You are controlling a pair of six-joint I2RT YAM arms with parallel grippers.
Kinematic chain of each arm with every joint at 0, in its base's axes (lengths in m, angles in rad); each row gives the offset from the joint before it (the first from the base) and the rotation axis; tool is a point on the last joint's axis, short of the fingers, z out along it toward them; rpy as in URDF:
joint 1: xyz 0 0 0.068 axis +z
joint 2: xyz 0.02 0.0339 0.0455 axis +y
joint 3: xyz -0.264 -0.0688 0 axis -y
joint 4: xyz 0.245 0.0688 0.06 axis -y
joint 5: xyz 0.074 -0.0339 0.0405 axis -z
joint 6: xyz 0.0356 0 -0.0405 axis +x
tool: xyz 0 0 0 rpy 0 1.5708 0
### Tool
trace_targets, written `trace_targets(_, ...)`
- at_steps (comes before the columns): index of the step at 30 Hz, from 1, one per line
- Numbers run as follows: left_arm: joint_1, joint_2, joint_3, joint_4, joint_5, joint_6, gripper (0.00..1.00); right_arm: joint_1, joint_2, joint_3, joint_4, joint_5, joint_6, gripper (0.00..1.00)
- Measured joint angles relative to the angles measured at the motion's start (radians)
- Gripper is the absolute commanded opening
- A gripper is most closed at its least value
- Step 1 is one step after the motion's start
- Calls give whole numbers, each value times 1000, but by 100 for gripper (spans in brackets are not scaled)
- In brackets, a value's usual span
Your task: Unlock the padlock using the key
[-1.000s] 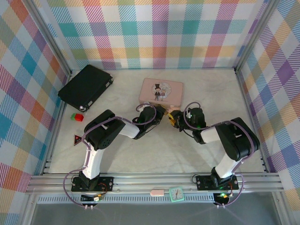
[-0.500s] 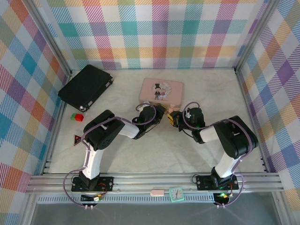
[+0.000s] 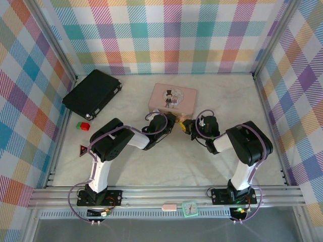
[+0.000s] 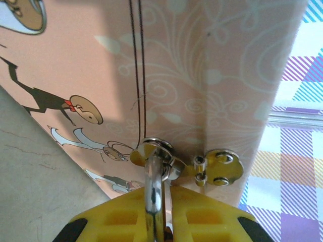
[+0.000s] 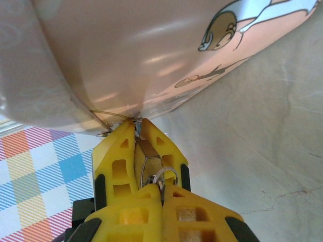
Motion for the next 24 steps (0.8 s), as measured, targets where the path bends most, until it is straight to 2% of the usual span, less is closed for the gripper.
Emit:
trace_targets(2,2,0,-3,4,3,2,33,0,9,0,16,-3,7,0)
trace_targets(4,-4,0,-9,24,40,-2,39,1,19,4,27,0,14,0)
trace_targets(7,-16,0,-15,53,72,-8,38,2,21,5,38,0,26,0)
trace_targets(10,-18,0,-22,63,82,-18,26,2,21,5,44,1,29,0)
trace_targets(12,-18,0,-24,59,83,-20,24,3,21,5,53,1,32,0)
trace_targets(14,-18,0,-24,59,84,-19,25,3,21,5,60,2,33,0)
trace_targets(19,-18,0,-24,62,91,-25,40,8,21,3,60,4,33,0)
trace_targets(22,-18,0,-24,63,90,-26,42,11,21,-1,60,4,34,0)
trace_targets(24,-18,0,-24,63,90,-26,38,12,21,-4,59,4,33,0)
